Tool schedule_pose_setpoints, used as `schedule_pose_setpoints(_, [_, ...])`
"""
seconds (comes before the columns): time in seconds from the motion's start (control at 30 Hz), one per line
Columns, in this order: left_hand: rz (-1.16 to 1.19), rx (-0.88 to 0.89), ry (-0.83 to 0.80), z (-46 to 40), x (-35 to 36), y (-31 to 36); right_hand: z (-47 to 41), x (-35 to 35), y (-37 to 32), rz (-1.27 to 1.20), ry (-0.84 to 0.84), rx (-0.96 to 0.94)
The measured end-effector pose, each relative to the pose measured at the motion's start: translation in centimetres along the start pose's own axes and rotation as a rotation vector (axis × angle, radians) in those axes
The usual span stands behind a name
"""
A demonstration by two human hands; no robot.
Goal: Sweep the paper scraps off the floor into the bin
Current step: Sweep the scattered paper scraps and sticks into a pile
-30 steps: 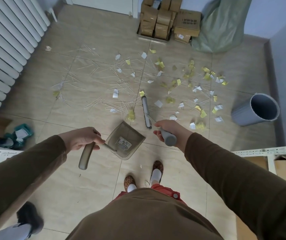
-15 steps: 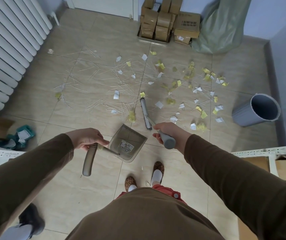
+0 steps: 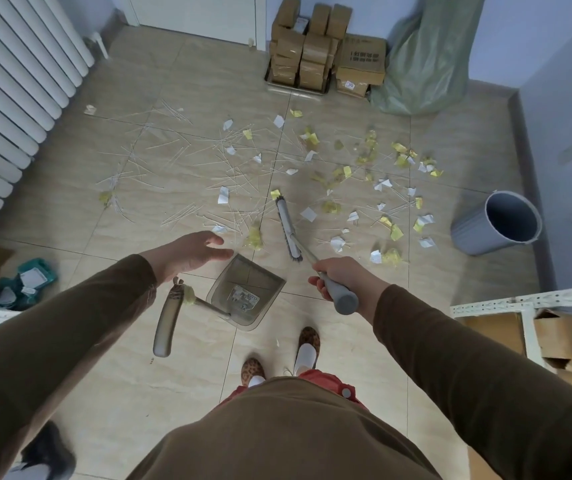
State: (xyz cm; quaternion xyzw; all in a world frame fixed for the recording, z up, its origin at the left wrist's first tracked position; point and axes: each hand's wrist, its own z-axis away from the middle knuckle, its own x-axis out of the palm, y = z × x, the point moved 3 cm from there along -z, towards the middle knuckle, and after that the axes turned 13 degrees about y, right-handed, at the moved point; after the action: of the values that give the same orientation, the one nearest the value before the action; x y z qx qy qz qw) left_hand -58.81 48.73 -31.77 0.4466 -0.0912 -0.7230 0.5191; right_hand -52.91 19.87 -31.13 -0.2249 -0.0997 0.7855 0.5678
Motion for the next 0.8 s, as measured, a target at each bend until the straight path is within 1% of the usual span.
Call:
schedule_pose_setpoints(0.17, [0.056, 0.098, 0.066, -1.1, 2.4, 3.7, 0.0, -2.7, 0.4, -0.093, 0.075, -0.021])
schedule_pose_setpoints(0.27, [0.081, 0.122, 0.049, -1.6, 4.6, 6.3, -0.6, -5.1, 0.7, -0.188, 0.144, -0.01])
schedule_pose_setpoints(0.33, [0.088, 0.122, 0.017, -2.1, 6.4, 8.0, -1.3, -7.1, 0.8, -0.243, 0.161, 0.01])
schedule_pose_setpoints(0.47, [0.054, 0.138, -0.028, -4.0, 10.4, 12.3, -3.1, -13.1, -0.8, -0.39, 0.162, 0.066])
schedule_pose_setpoints(0.53, [0.019, 0.129, -0.05, -5.2, 12.6, 14.7, -4.2, -17.0, -2.2, -0.519, 0.121, 0.108])
schedule_pose_setpoints(0.63, [-0.029, 0.099, -0.084, -7.0, 15.8, 17.6, -5.9, -22.4, -4.1, -0.599, 0.066, 0.192])
schedule_pose_setpoints(0.7, [-0.059, 0.083, -0.099, -8.2, 17.8, 19.4, -6.9, -25.0, -5.0, -0.626, 0.1, 0.194])
schedule_pose_setpoints(0.8, [-0.111, 0.076, -0.083, -9.6, 20.4, 22.2, -8.6, -27.4, -5.9, -0.637, 0.188, 0.149])
